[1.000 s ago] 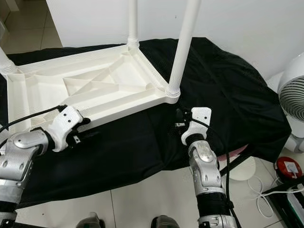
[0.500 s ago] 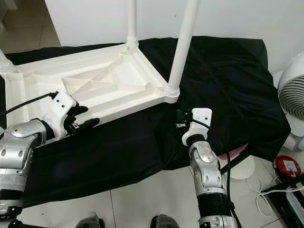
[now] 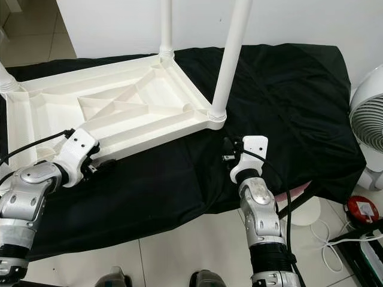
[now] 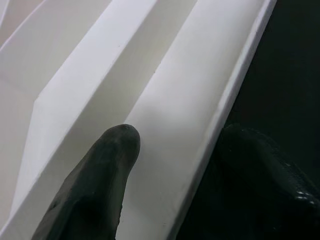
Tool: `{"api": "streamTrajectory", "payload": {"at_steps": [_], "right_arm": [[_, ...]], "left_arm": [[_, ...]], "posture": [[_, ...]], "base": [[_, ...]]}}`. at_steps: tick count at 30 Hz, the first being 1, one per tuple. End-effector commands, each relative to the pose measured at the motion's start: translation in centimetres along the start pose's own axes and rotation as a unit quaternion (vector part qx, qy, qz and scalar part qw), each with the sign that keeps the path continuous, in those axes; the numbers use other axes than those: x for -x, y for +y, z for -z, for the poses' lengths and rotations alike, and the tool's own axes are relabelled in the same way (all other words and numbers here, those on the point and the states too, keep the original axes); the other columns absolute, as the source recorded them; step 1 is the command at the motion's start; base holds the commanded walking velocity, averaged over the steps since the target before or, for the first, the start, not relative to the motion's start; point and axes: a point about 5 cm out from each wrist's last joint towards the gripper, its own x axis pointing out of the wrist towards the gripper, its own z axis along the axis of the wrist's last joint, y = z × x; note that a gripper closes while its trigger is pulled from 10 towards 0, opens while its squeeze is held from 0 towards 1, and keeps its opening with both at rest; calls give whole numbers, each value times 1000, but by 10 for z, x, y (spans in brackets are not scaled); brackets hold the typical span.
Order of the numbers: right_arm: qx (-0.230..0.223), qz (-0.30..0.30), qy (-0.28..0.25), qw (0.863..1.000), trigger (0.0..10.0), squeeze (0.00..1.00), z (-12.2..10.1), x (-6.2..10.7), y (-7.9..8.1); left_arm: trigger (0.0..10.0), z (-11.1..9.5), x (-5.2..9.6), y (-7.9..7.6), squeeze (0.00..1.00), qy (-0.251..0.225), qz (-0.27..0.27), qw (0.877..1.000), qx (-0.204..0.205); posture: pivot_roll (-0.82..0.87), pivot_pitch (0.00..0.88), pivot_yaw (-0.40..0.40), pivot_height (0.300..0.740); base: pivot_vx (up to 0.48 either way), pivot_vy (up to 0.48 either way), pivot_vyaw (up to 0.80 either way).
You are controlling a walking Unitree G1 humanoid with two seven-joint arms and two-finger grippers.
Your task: Building children table
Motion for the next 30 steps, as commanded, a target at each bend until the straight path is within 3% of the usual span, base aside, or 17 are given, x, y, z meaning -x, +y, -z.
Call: {"api": "streamTrajectory", "payload": {"at_steps": [1, 2, 3, 5, 6, 11, 22, 27, 28, 30], "right_arm": [[5, 7, -1, 1000, 10000, 0, -1, 0, -3], [5, 7, -1, 1000, 10000, 0, -1, 0, -4], [5, 7, -1, 1000, 10000, 0, -1, 0, -4], [5, 8, -2, 1000, 10000, 0, -2, 0, -4], [5, 8, -2, 1000, 10000, 0, -2, 0, -4], [5, 8, -2, 1000, 10000, 0, -2, -1, -4], [4, 7, -2, 1000, 10000, 0, -2, -2, -2], [4, 7, -2, 1000, 10000, 0, -2, -2, -2], [3, 10, -2, 1000, 10000, 0, -2, -2, -3], [3, 11, -3, 1000, 10000, 0, -2, -2, -3]], "left_arm": [[8941, 1, 0, 4, 0, 7, -31, 1000, -2], [5294, 2, 0, 4, 0, 7, -31, 1000, -2], [5294, 2, 0, 4, 0, 7, -31, 1000, -2], [588, 2, 0, 3, 0, 8, -30, 999, -9], [0, 2, -1, 3, 0, 8, -32, 999, -12], [0, 1, -3, 1, 0, 7, -36, 999, -17], [0, -41, -27, -57, 0, -78, 53, 995, -44], [0, -46, -28, -66, 0, -91, 68, 992, -47], [0, -52, -31, -80, 0, -107, 92, 989, -50], [0, -55, -31, -85, 0, -115, 99, 987, -52]], "posture": [[23, 29, -28, 740], [24, 28, -27, 740], [24, 28, -27, 740], [24, 28, -27, 740], [24, 28, -27, 740], [28, 30, -30, 740], [30, 27, -31, 740], [25, 29, -27, 740], [22, 29, -22, 740], [22, 29, -22, 740]], "base": [[0, 0, 0], [0, 0, 0], [0, 0, 0], [0, 0, 0], [0, 0, 0], [0, 0, 0], [0, 0, 0], [0, 0, 0], [0, 0, 0], [0, 0, 0]]}}
